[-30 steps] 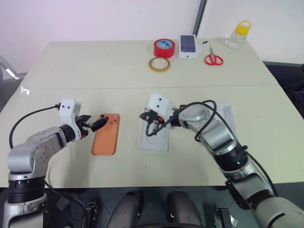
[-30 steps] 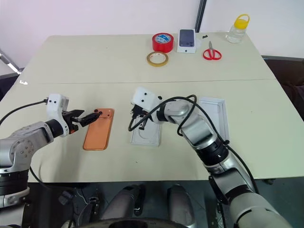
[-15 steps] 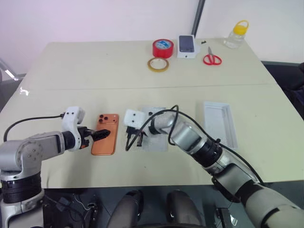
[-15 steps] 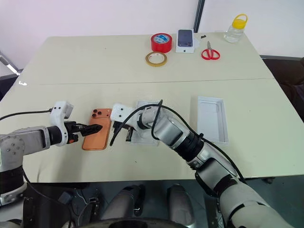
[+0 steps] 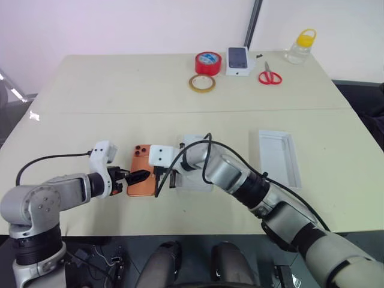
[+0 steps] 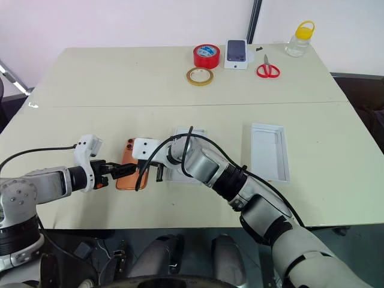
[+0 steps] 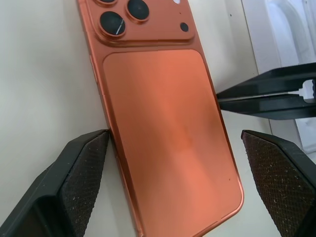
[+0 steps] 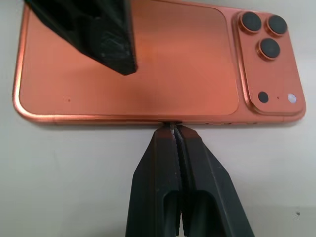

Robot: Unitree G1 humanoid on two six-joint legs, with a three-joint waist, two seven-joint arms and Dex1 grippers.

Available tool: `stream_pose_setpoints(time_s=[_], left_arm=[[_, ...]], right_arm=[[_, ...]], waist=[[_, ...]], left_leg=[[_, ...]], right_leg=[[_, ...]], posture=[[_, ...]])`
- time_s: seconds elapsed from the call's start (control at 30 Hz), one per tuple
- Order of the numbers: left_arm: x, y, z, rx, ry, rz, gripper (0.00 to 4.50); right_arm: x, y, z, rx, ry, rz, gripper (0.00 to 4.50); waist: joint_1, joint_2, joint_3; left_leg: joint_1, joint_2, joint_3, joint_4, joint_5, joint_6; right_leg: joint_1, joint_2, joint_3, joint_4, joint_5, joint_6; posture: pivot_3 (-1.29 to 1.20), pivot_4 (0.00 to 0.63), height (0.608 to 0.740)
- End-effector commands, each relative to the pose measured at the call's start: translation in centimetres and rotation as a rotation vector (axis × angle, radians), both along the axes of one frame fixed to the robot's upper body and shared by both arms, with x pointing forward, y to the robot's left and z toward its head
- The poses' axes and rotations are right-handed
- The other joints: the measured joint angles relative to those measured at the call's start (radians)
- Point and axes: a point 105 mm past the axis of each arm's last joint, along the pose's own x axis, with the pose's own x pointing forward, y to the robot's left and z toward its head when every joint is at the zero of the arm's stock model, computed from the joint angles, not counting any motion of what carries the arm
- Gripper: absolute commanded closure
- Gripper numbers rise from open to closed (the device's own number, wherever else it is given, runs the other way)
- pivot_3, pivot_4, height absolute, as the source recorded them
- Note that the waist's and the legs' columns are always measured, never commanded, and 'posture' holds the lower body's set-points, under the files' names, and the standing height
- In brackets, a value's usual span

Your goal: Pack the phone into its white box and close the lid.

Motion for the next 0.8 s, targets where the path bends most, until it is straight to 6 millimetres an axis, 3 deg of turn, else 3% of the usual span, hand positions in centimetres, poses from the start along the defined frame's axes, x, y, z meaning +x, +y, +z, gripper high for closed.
stream_pose_setpoints(time_s=[0.03,0.5,0.8], left_arm=[[-1.0,-3.7,0.2,-0.16,0.03,-0.161,0.0],[1.5,-1.6,2.0,-0.319,0.011,-0.013,0.0],[1.2,-1.7,2.2,-0.305,0.011,-0.018,0.0]], right_arm=[[-0.3,0.7,0.5,0.018,-0.019,0.023,4.41],[0.0,0.3,0.5,0.027,-0.02,-0.002,4.41],[0.0,0.2,0.3,0.024,-0.017,-0.004,4.41]], waist=[[0.002,0.0,-0.001],[-0.003,-0.001,-0.002],[-0.025,-0.002,-0.001]], left_leg=[[0.0,0.0,0.0,0.0,0.0,0.0],[0.0,0.0,0.0,0.0,0.0,0.0],[-0.002,0.0,0.0,0.0,0.001,-0.001]], right_leg=[[0.0,0.0,0.0,0.0,0.0,0.0],[0.0,0.0,0.0,0.0,0.0,0.0],[0.0,0.0,0.001,0.002,0.0,0.0]], posture=[[0.0,0.15,0.74],[0.0,0.15,0.74],[0.0,0.15,0.74]])
